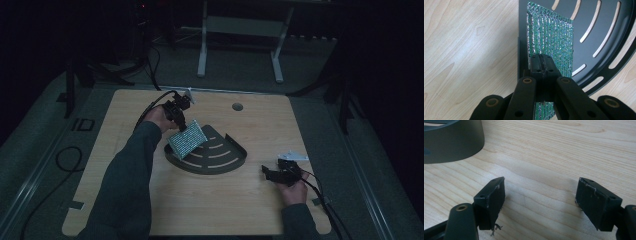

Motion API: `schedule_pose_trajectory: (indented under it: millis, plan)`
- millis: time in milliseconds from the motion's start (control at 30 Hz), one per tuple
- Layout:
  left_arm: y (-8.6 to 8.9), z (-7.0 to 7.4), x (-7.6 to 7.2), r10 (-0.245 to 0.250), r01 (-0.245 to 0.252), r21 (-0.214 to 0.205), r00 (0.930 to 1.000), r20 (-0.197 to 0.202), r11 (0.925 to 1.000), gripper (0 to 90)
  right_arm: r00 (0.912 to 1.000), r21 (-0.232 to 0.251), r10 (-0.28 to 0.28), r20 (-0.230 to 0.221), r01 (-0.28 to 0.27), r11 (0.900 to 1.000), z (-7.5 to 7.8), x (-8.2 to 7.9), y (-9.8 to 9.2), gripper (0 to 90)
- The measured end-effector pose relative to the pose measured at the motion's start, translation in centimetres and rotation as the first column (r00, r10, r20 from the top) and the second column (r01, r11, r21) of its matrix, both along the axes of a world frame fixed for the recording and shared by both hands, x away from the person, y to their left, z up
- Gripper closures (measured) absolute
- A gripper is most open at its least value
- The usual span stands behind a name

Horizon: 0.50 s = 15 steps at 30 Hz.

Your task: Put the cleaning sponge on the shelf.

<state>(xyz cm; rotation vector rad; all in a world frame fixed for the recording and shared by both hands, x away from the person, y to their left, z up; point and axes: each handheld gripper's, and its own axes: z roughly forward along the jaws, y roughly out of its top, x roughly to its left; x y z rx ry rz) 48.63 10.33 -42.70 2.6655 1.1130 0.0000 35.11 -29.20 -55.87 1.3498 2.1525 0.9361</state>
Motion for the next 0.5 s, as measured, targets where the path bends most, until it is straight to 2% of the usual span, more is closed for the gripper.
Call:
schedule_pose_trajectory:
  millis: [500]
  plan:
    - [-0.8, -1.4, 0.3, -0.012, 0.013, 0.034, 0.9999, -0.006, 0.9993, 89.7, 1.0000, 0.001, 0.000, 0.000, 0.000, 1.0000, 0.0, 0.0, 0.0, 23.1]
